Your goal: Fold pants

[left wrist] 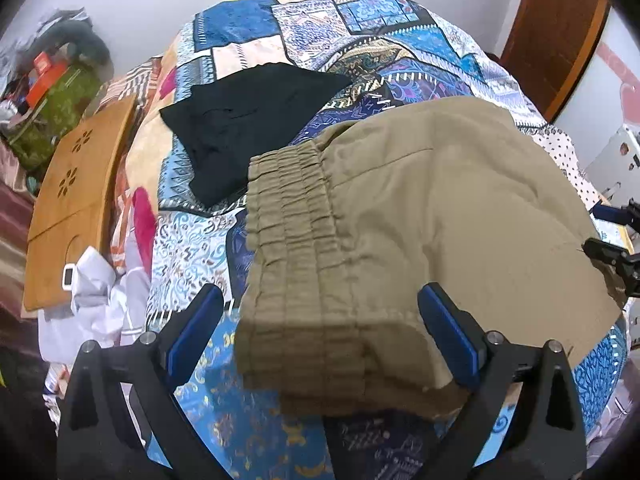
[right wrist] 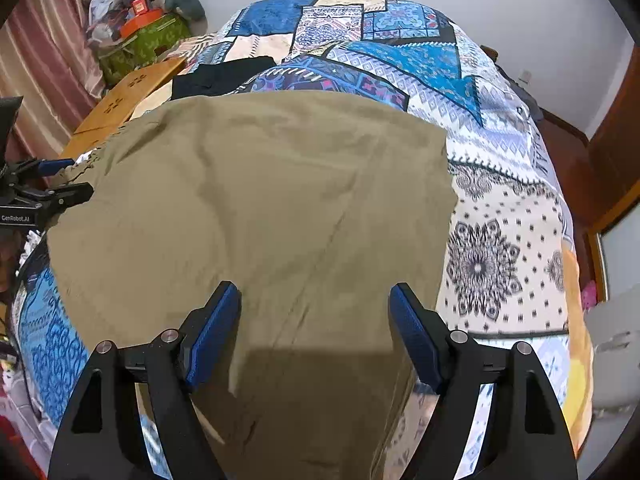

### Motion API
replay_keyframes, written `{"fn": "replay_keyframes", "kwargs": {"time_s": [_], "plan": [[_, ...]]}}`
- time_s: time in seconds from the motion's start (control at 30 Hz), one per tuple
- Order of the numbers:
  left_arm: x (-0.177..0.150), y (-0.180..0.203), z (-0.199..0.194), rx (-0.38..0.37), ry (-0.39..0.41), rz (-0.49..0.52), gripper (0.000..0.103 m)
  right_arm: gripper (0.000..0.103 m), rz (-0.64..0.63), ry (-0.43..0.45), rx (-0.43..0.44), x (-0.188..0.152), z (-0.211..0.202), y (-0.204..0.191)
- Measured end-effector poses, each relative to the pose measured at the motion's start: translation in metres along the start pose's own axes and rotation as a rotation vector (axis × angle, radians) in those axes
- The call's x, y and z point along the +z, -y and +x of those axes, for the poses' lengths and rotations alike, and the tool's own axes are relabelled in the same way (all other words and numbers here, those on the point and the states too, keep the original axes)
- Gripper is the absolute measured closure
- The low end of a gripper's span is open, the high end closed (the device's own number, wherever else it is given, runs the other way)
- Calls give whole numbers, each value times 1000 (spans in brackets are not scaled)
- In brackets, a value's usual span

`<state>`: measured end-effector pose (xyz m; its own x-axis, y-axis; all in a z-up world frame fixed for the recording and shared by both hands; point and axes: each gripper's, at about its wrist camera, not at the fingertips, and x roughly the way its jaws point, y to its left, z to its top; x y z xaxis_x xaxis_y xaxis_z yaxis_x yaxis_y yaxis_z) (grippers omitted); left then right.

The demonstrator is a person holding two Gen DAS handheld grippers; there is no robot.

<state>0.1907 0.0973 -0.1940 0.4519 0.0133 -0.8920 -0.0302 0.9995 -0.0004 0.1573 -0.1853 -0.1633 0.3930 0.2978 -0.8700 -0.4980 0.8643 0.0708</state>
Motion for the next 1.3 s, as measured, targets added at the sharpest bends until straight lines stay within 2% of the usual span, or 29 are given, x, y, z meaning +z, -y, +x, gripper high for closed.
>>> {"fn": "replay_keyframes", "kwargs": {"time_s": [0.17,0.3,0.4,0.57,0.63,0.83,0.97,1.07,1.13,1.17,1.2,1.23,1.3], "plan": [[-5,-11,-18,-29,3,-84,4,28,-39,47,-34,1,-13,-10],[-10,-21,-34,-123,-9,-179,4,28,-61,119,-36,9,-24,-22],[-20,-17,-36,-192,-54,-223,4,28,-72,150,-28,15,-22,-31],[-40,-17,-21,-334,-158,-339,4,28,-82,85,-29,14,5,-38],[-44,-14,-21,-360,-153,-345,3,28,-76,39,-12,10,17,-36],[-40,-16,-9,-439,-181,-412,1,25,-31,30,36,6,17,-28],[-29,-19,-3,-505,-153,-440,1,25,-27,41,33,3,16,-30],[-18,-15,3,-478,-126,-443,4,25,-20,42,38,3,16,-30],[-11,-15,7,-422,-119,-452,19,25,-20,44,41,2,16,-30],[-7,-14,8,-358,-113,-448,24,24,-20,45,43,2,16,-30],[-3,-13,10,-294,-107,-437,38,24,-20,46,45,2,16,-29],[-1,-12,11,-228,-93,-428,45,24,-20,48,48,2,16,-29],[2,-9,13,-183,-67,-422,50,24,-16,52,50,2,16,-28]]}}
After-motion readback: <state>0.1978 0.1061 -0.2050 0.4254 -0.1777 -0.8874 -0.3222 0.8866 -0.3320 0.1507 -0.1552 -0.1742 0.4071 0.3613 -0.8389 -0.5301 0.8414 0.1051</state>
